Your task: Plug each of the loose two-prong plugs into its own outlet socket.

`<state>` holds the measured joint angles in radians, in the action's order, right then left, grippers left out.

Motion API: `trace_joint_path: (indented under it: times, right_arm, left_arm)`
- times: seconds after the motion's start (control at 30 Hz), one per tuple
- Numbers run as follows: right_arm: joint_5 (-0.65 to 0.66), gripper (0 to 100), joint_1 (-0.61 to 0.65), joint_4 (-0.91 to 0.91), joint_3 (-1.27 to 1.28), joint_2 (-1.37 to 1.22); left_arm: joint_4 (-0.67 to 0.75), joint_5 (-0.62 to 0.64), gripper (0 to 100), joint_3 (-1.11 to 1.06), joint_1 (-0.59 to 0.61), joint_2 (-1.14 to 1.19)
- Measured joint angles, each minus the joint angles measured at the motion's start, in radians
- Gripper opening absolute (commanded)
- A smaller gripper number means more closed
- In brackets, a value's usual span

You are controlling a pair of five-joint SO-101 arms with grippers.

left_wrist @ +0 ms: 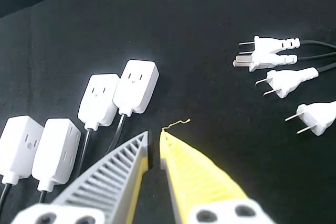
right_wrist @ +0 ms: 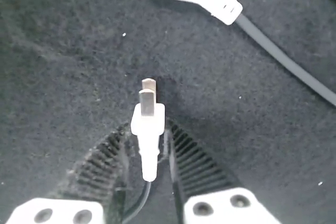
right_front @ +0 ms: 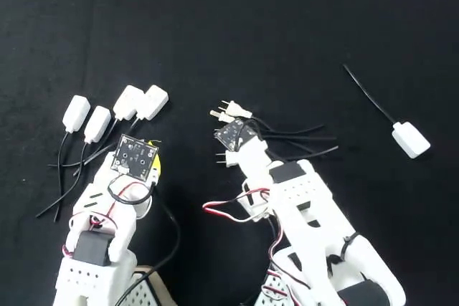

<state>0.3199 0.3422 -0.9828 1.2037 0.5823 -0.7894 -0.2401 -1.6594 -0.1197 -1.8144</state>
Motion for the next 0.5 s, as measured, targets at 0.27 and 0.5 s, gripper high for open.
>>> trace_joint_path:
  times: [0.27,0.5]
  right_arm:
    - [0.054,1.2,0.032,-0.078,-0.098,0.040]
    - [0.026,1.2,0.239,-0.117,-0.212,0.276]
  left_arm:
    - [0.000,0.000,5,0.000,0.000,0.000]
    - [0.018,0.103,5,0.000,0.026,0.000]
